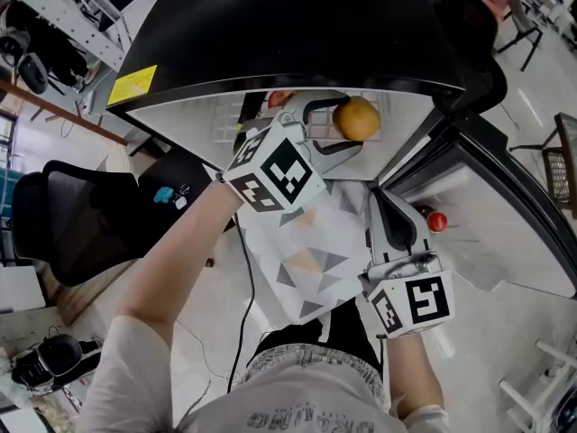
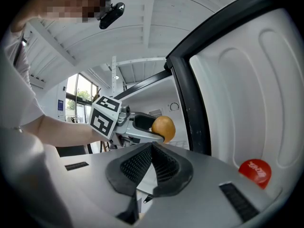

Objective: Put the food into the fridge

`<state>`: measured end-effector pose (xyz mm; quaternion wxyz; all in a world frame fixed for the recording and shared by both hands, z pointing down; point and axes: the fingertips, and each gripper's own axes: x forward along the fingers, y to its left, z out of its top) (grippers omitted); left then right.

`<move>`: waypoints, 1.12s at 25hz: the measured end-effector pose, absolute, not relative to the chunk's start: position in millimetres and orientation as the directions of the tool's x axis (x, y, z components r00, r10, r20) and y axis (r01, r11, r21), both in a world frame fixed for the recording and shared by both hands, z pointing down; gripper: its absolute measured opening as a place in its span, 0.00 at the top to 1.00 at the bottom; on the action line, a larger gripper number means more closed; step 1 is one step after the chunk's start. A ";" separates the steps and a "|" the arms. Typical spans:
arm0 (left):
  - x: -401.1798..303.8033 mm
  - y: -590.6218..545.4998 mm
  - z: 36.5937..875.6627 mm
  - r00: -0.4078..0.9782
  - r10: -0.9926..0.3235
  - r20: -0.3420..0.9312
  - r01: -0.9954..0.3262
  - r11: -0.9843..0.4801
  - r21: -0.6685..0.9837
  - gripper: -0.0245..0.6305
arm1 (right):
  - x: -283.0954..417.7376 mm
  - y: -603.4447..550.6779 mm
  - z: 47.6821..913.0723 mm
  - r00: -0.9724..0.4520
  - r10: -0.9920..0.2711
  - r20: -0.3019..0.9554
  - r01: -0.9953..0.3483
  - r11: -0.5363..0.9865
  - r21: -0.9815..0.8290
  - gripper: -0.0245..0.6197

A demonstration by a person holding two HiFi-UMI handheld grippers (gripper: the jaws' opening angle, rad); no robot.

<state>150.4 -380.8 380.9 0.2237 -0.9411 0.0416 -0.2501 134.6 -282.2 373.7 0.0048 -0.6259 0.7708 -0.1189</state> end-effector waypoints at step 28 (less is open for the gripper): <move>194.8 -434.0 450.7 0.631 -0.412 0.657 0.531 -0.388 -0.753 0.52 | 134.6 -280.6 405.2 -0.277 -0.949 0.150 -0.938 0.233 -0.258 0.96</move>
